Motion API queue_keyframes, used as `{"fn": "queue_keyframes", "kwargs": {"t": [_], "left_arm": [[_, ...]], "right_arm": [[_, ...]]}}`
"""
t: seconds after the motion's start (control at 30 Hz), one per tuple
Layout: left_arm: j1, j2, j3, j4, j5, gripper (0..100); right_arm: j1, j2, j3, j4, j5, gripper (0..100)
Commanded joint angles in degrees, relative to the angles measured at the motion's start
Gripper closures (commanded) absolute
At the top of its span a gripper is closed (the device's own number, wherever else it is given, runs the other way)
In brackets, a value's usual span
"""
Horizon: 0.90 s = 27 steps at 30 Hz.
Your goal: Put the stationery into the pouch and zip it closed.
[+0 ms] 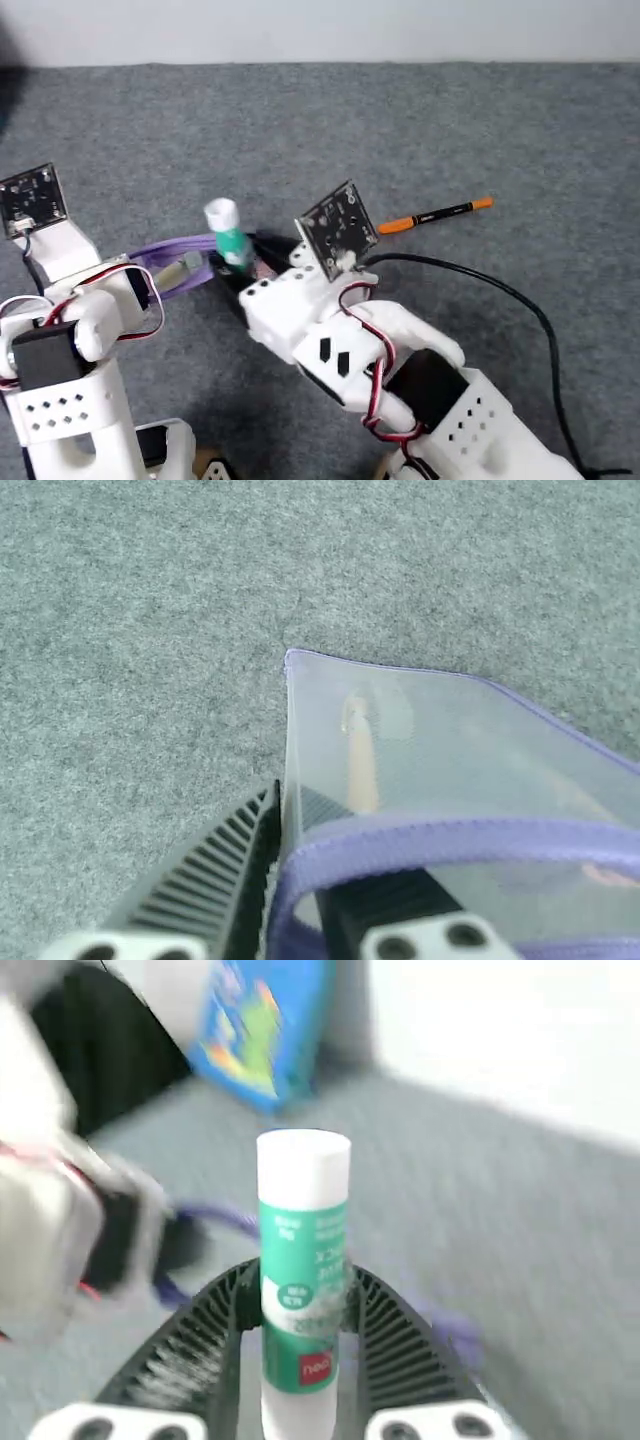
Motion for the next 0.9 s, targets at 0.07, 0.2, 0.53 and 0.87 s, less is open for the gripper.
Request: {"fn": "queue_keyframes", "kwargs": {"t": [0.07,0.2,0.53,0.87], "left_arm": [[-0.09,0.26,-0.04,0.09,0.62,99],[-0.09,0.26,-0.04,-0.09,0.62,99],[-0.09,0.26,-0.04,-0.09,0.62,99],[-0.09,0.26,-0.13,-0.09,0.62,99]], "right_arm": [[-2.68,2.51,-0.26,-12.0,-0.44,99.1],[-3.47,8.31,-0.26,-17.19,-0.44,99.1],[-3.3,20.7,-0.18,-27.38,-0.44,99.1],[-3.38,22.73,-0.18,-24.48,2.9,82.4]]}}
